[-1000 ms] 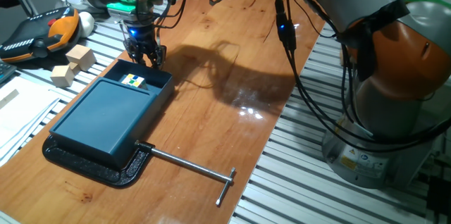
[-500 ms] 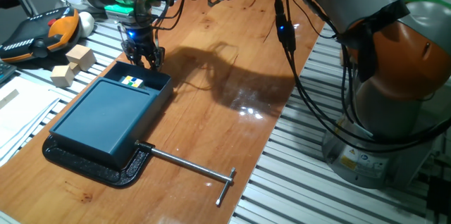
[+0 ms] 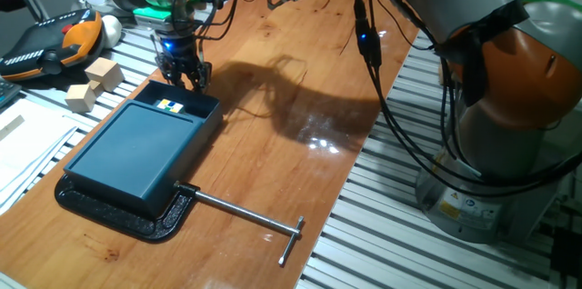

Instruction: Grasp the handle and close the drawer

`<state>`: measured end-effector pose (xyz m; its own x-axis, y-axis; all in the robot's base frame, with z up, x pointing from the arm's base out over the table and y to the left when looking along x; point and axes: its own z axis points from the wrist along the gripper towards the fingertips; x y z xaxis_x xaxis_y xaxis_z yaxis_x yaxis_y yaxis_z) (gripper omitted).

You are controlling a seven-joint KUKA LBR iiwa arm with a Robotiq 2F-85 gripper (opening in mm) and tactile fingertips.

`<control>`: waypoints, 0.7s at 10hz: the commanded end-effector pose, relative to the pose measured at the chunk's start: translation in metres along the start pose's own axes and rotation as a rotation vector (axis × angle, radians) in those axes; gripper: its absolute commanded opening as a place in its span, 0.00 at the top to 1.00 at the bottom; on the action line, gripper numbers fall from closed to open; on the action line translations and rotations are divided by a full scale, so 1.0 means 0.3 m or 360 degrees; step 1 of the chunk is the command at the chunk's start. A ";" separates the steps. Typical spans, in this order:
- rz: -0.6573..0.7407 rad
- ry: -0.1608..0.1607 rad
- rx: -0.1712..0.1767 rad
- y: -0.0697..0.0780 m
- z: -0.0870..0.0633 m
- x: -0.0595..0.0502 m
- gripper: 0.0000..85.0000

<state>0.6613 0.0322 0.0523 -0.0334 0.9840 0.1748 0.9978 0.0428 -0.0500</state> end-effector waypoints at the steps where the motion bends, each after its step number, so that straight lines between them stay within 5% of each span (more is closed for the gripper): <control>1: 0.0001 0.0001 0.0003 -0.001 0.002 0.004 0.99; 7: -0.0002 -0.0003 0.0005 -0.002 -0.002 0.032 0.99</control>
<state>0.6605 0.0417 0.0545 -0.0349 0.9845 0.1721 0.9976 0.0446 -0.0530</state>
